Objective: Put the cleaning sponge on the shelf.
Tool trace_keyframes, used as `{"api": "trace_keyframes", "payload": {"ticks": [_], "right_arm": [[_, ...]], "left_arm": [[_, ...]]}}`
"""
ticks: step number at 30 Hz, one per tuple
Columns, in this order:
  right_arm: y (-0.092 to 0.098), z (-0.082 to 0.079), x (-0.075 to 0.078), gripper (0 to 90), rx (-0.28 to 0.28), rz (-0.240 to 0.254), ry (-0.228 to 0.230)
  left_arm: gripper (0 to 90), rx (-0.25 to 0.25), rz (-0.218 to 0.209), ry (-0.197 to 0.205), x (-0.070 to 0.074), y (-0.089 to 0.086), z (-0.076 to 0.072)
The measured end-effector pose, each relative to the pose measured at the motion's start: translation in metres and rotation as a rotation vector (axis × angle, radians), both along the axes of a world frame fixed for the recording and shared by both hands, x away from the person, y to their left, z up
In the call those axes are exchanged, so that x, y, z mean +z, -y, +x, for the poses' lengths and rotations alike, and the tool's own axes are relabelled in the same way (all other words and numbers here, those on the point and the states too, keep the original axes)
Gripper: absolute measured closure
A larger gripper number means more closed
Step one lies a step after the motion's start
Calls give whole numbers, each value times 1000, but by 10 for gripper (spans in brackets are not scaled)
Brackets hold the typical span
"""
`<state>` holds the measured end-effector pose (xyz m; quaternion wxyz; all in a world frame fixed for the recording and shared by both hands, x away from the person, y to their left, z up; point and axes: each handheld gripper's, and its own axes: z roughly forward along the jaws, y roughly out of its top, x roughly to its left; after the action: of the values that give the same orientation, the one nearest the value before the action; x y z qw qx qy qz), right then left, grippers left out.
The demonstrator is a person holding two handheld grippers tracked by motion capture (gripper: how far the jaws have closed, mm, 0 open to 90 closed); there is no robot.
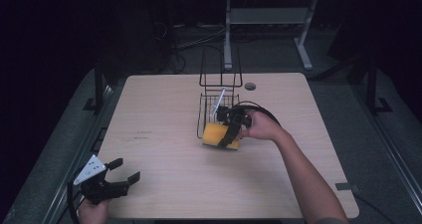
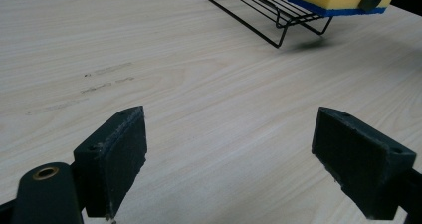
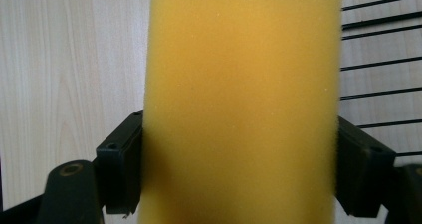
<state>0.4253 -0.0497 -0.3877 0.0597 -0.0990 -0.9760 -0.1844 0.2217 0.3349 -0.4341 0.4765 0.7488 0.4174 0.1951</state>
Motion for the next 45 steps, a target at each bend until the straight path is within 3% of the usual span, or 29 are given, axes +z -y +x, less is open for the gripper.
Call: {"api": "trace_keyframes", "payload": {"ticks": [10, 22, 37, 42, 45], "right_arm": [[-2, 5, 7, 216, 4, -13, 13], [-1, 14, 1, 216, -8, 3, -17], [-9, 31, 12, 216, 1, -39, -5], [-8, 37, 8, 216, -18, -27, -25], [-9, 43, 4, 216, -23, -60, -33]], "left_arm": [[134, -3, 3, -1, 0, -1, 1], [134, -9, 0, -7, -2, -1, 4], [134, -3, -10, -3, -1, -3, 3], [134, -4, -9, -3, -2, -3, 3], [134, -5, -5, -4, -2, -2, 3]]}}
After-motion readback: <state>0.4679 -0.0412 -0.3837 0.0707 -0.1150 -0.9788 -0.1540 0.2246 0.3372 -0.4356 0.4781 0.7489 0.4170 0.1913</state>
